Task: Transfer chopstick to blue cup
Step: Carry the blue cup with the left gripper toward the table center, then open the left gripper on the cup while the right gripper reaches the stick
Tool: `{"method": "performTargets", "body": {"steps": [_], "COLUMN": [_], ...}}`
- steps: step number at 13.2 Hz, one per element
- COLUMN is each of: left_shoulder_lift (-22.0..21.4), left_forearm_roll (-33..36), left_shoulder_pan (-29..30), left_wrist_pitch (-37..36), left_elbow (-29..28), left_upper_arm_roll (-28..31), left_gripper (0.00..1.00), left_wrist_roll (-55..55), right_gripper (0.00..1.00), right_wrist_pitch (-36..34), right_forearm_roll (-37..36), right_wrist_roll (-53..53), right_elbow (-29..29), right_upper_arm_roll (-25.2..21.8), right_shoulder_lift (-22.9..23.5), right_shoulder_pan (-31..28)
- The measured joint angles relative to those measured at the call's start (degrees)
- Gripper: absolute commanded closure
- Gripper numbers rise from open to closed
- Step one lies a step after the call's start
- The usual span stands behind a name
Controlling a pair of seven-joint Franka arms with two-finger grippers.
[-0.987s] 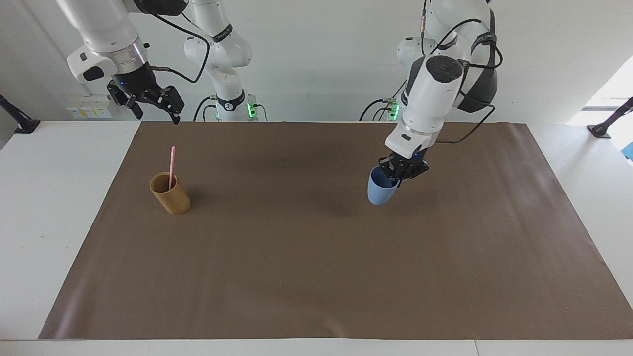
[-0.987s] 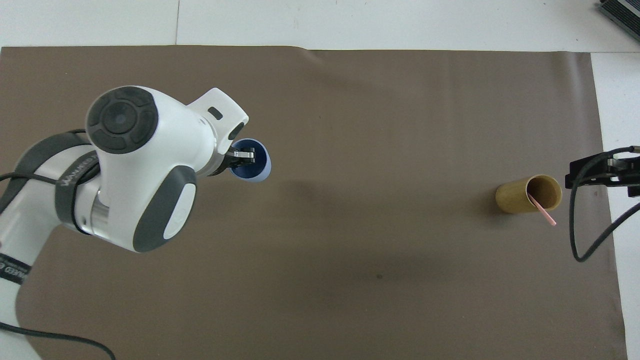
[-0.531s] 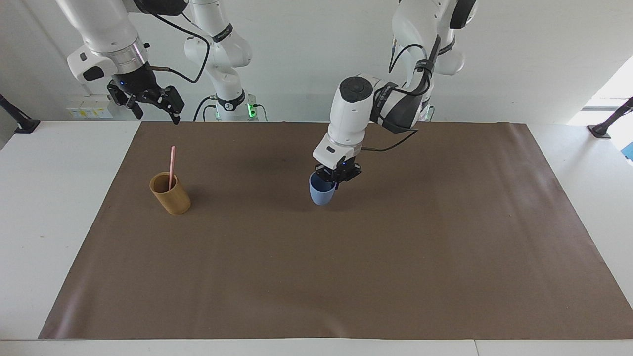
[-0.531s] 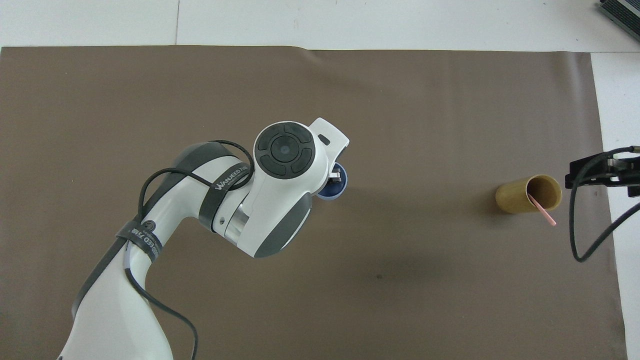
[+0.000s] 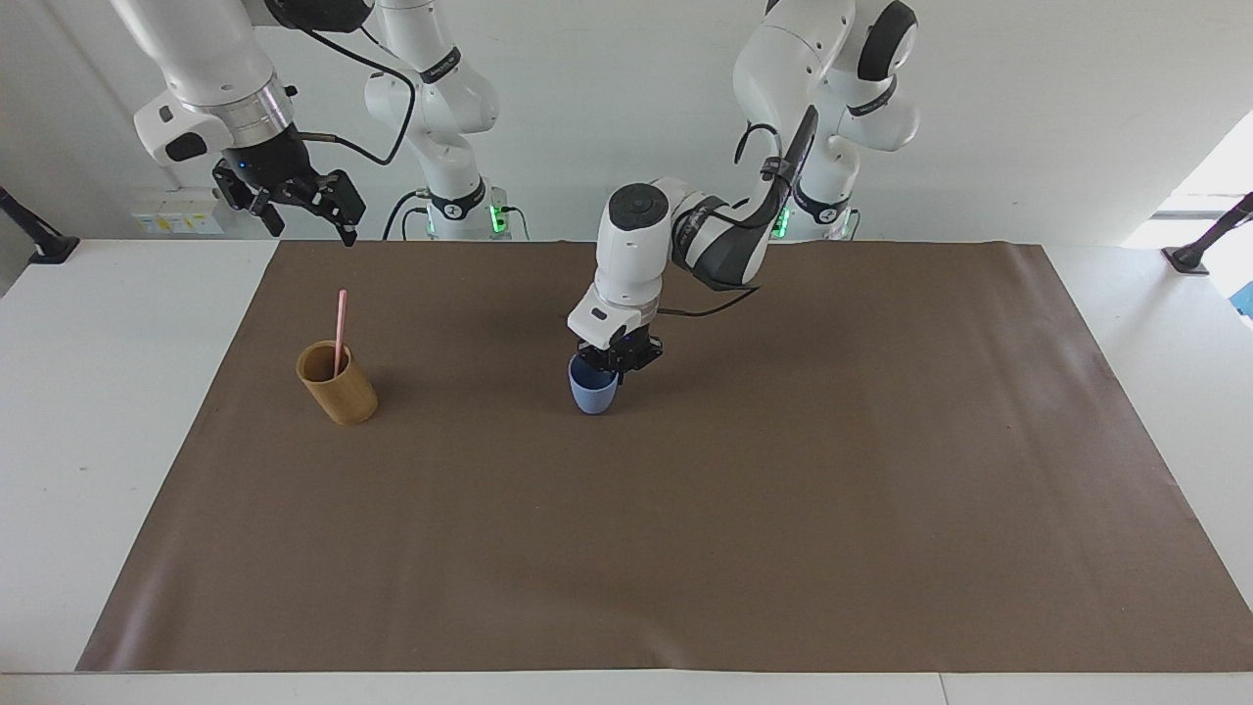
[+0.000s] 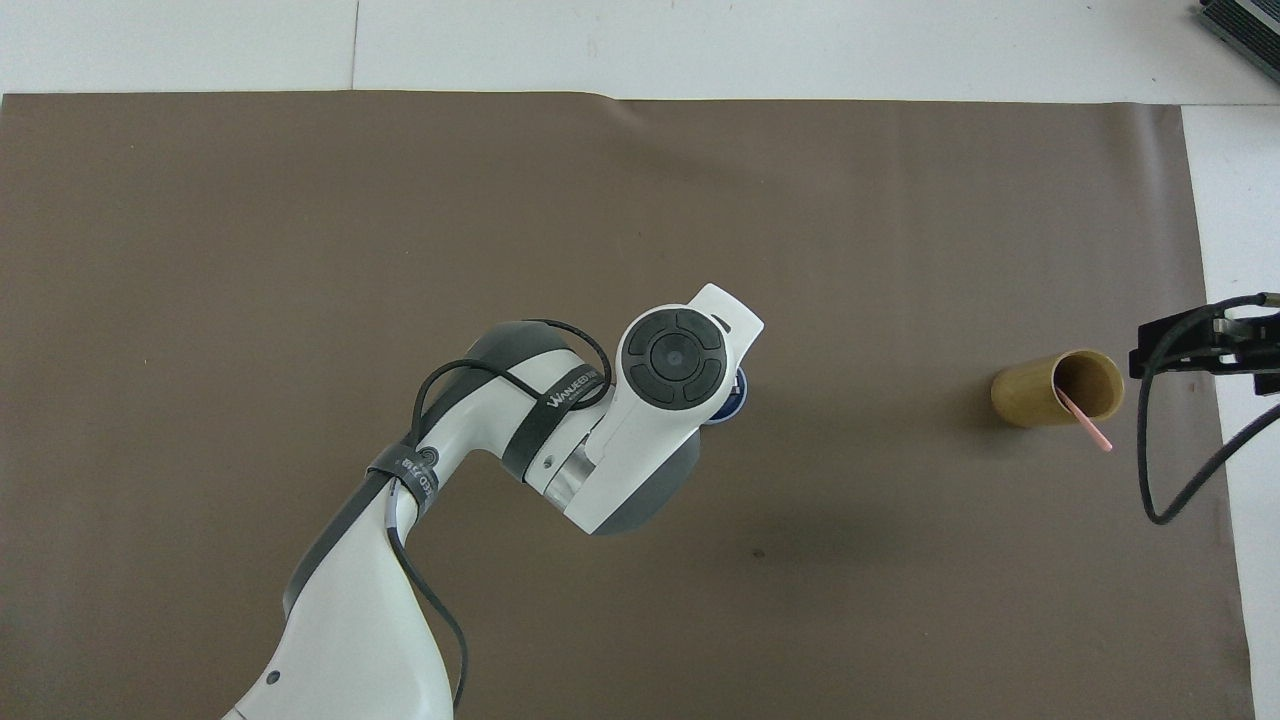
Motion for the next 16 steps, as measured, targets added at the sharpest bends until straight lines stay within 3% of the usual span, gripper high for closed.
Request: {"method": "performTargets", "body": {"steps": [2,3,4,5,9,14,16], "left_shoulder_lift": [-0.01,0.0,0.01,0.08,0.4,-0.18,-3.03], "left_forearm_roll": [0.01,0.0,0.0,0.0,0.0,0.02,0.11], "left_shoulder_pan": [0.01,0.01,0.01,0.01,0.01,0.24,1.59], "left_wrist_pitch": [0.01,0.02,0.4,1.41,2.24,1.74,-1.92], "left_elbow": [0.29,0.29,0.27,0.2,-0.04,0.36,0.62], "left_upper_arm_roll": [0.25,0.25,0.23,0.21,0.2,0.64,1.35], "left_gripper": [0.95,0.49,0.12,0.01,0.0,0.0,0.0], "left_wrist_roll": [-0.19,-1.16,-3.14,-5.11,-6.57,-6.54,-4.61], "right_gripper": [0.0,0.0,0.0,0.0,0.0,0.0,0.0], "right_wrist_pitch": [0.0,0.0,0.0,0.04,3.64,15.96,20.39], "right_forearm_roll": [0.0,0.0,0.0,-0.04,-0.13,-0.32,-0.33], "right_wrist_roll": [0.0,0.0,0.0,0.0,0.0,-0.04,-0.34], "right_elbow": [-0.18,-0.32,-0.45,-0.61,-3.42,-18.28,-24.19], "right_upper_arm_roll": [0.0,0.0,0.0,0.0,0.0,-0.12,-0.16], "right_shoulder_lift": [-0.14,-0.25,-0.37,-0.49,-1.85,-6.58,-7.55], "right_shoulder_pan": [0.0,0.0,0.0,0.0,0.0,-0.96,-1.36]}}
